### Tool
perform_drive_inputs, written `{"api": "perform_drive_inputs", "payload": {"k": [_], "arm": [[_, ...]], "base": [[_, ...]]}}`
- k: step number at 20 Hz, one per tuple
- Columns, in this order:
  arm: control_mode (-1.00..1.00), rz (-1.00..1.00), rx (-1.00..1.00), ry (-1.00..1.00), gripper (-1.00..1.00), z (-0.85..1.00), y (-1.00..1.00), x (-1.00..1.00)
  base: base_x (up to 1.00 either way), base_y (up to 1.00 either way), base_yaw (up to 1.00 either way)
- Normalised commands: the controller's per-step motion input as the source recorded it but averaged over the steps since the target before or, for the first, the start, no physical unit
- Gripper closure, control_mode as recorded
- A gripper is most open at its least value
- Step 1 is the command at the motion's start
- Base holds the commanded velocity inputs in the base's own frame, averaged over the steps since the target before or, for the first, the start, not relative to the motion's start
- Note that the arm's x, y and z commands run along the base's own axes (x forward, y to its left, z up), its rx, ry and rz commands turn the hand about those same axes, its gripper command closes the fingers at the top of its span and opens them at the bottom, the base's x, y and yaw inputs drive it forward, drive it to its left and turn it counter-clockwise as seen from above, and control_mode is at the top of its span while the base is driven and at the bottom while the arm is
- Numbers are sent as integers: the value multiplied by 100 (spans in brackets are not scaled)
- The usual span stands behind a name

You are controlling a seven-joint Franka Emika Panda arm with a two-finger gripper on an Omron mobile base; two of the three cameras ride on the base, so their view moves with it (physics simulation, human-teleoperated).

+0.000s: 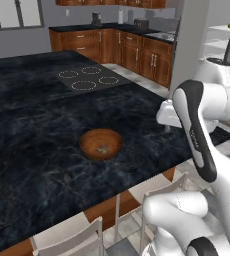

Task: Retrieve the pear and banana from the fridge and place them into the bowl on the dining table.

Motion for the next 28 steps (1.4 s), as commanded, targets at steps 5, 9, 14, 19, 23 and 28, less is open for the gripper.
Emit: {"api": "perform_drive_inputs", "payload": {"k": [5, 9, 14, 19, 23, 28], "arm": [[-100, -11, -9, -19, -100, -2, -7, -46], [-100, -5, -1, -17, -100, -1, -10, -46], [-100, -1, 0, -15, -100, 0, -1, -48], [-100, 0, 0, -34, -100, -5, 0, -47], [-100, 0, 0, -21, -100, 0, 0, -25], [-100, 0, 0, 0, -100, 0, 0, -4]], "base": [[0, 0, 0], [0, 0, 0], [0, 0, 0], [0, 0, 0], [0, 0, 0], [0, 0, 0]]}}
